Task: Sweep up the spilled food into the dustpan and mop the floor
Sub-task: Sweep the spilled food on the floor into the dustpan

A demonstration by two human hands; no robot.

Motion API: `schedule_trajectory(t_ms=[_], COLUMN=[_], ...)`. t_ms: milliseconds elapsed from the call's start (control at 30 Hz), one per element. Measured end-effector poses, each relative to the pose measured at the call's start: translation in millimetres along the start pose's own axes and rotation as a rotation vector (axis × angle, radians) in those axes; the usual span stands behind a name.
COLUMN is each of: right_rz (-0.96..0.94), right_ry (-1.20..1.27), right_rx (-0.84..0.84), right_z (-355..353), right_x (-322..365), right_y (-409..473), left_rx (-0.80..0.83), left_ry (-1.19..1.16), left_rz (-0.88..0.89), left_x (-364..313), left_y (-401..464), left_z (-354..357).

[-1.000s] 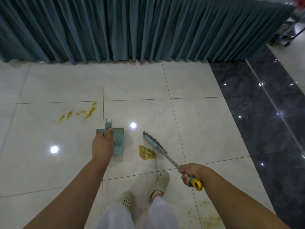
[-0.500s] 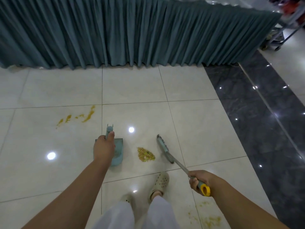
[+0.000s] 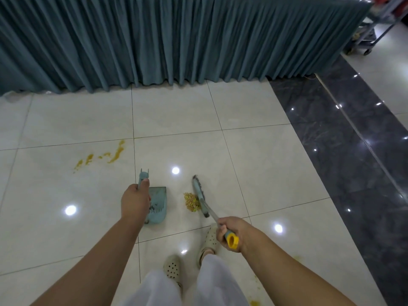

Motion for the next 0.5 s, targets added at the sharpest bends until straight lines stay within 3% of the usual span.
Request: schedule_trajectory(t_ms=[267, 500], right_rz=[-0.038, 0.057], right_ry=[-0.127, -0.091], right_rx=[-0.082, -0.009], right_z=[-11.4, -9.4], right_x=[28.2, 55.8], right_y=[0.0, 1.3], left_rx=[0.0, -0.077], left_ry=[-0.039, -0.037], left_rz=[-0.021, -0.04], left_x=[5.2, 0.2], left_y=[-1.2, 2.2], left_z=[11.7, 19.6])
Point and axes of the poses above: each hand's wrist, its own y-axis towards the middle knuckle, its own z-axis out of the palm, x = y × z, the point moved 9 cm from there along y, towards the middle knuckle, and after that the axes turned 6 degrees about y, right-handed, at the moved point
